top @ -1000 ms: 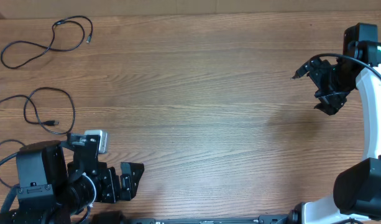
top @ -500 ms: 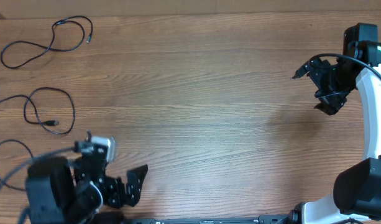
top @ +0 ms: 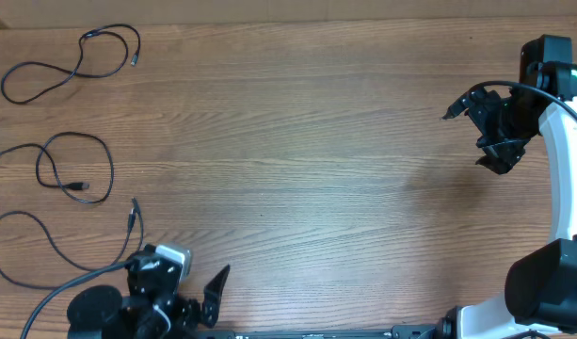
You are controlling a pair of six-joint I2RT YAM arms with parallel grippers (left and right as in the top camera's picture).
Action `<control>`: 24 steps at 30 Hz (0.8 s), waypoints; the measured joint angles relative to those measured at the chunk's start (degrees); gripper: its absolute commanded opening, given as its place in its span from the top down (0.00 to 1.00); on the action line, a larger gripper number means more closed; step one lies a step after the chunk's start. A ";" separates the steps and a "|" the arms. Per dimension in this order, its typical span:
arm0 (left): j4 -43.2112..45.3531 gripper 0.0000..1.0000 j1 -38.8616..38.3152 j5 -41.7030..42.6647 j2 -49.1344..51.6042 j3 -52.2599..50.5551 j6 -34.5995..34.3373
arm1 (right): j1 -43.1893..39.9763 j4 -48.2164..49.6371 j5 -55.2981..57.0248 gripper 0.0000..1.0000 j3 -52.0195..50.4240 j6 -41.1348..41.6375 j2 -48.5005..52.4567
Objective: Untangle cables
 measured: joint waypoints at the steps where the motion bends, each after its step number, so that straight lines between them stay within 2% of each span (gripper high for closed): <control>1: 2.62 0.00 -0.31 0.00 -0.20 -1.49 0.22 | 0.00 0.02 0.00 0.00 0.00 0.02 0.00; 15: 32.46 0.00 -0.70 -0.79 -12.52 -24.79 0.72 | 0.02 0.00 -0.02 0.00 0.00 0.02 0.00; 24: 52.87 0.01 -0.70 -3.26 -13.86 -37.27 -2.82 | 0.02 0.00 -0.02 0.00 0.00 0.02 0.00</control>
